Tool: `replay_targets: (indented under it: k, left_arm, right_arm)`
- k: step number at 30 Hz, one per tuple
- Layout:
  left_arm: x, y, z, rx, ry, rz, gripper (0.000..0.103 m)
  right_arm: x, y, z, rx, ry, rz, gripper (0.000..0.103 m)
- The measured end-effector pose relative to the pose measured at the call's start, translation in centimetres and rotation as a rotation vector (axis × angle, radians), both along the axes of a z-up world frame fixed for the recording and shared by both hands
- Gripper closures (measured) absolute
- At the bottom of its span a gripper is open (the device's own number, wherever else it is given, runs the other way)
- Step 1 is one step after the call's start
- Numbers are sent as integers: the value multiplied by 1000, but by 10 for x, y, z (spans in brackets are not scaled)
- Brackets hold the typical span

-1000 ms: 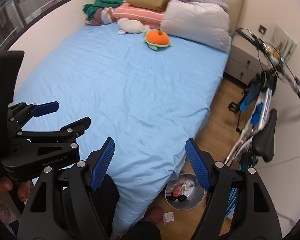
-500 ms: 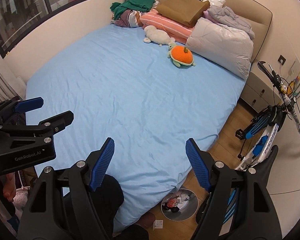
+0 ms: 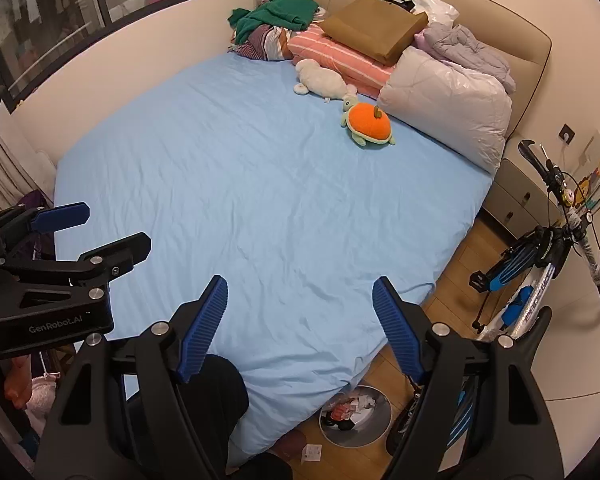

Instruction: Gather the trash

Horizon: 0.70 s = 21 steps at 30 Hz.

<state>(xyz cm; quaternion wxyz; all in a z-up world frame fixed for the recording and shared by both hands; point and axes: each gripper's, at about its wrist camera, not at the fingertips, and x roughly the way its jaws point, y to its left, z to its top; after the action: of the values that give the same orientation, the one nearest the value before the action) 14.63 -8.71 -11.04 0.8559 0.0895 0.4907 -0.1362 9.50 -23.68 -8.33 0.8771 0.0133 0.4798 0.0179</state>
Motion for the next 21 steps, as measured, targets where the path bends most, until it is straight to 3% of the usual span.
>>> replay_targets:
  k: [21]
  left_arm:
    - [4,11,5,-18,2,9,17]
  right_arm:
    - [9,6,2,-10,3,-16,30]
